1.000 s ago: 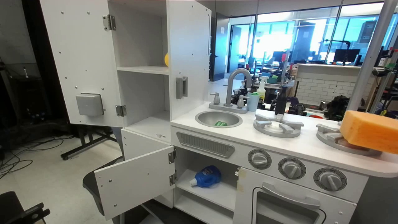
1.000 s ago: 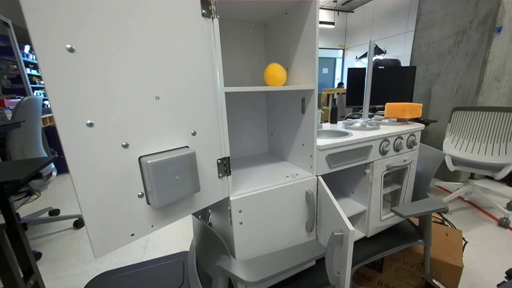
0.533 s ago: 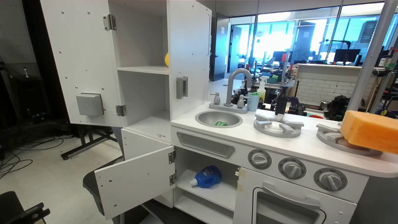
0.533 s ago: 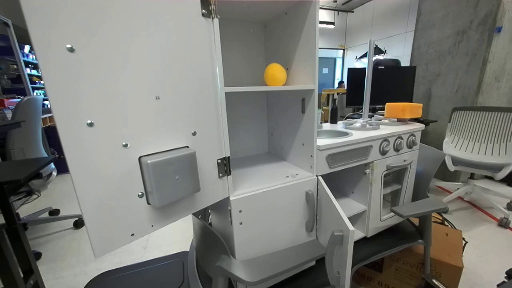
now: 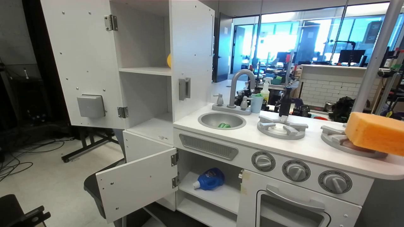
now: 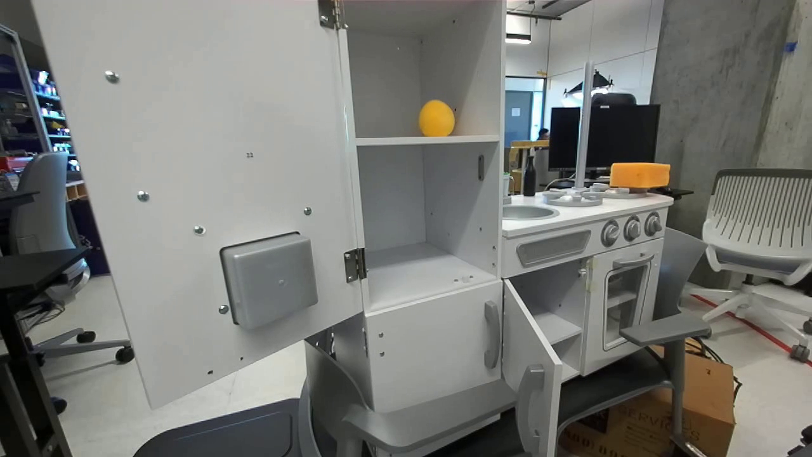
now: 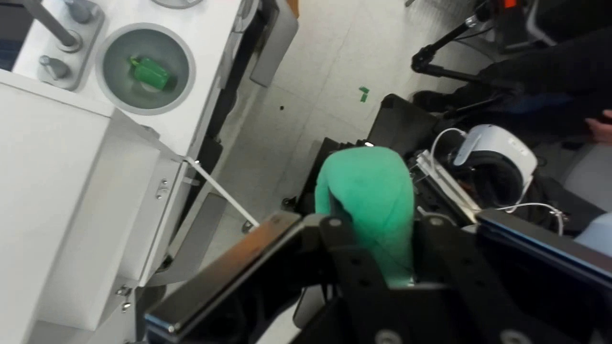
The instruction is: Put the green objects into the cupboard then close the cupboard.
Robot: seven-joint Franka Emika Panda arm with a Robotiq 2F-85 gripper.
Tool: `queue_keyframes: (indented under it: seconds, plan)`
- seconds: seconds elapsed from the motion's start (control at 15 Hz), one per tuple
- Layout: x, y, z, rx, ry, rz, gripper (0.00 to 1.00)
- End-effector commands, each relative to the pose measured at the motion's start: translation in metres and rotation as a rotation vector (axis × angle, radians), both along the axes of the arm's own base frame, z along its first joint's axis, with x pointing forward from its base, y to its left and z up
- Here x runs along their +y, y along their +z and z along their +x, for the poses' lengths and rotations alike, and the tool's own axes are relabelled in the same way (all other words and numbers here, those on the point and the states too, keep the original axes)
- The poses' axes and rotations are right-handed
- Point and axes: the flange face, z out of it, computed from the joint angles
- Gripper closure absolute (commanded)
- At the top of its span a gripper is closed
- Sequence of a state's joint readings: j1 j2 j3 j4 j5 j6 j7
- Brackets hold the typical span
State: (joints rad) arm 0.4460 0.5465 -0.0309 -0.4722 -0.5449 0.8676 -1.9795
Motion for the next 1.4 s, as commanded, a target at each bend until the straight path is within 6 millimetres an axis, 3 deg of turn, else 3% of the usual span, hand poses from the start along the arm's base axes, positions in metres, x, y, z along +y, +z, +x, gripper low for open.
queue_keyframes:
  seconds: [0.0, 0.2, 0.4, 0.73, 1.0, 1.33]
  plan:
    - [0.013, -0.021, -0.013, 0.121, -0.01, -0.155, 0.94]
    - [0.029, -0.054, -0.015, 0.202, -0.039, -0.257, 0.94]
    - [0.032, -0.094, -0.014, 0.288, -0.068, -0.375, 0.94]
    - [0.052, -0.148, -0.034, 0.341, -0.05, -0.496, 0.94]
    - [0.065, -0.183, -0.06, 0.301, -0.035, -0.486, 0.94]
    - [0.085, -0.215, -0.099, 0.104, -0.125, -0.294, 0.94]
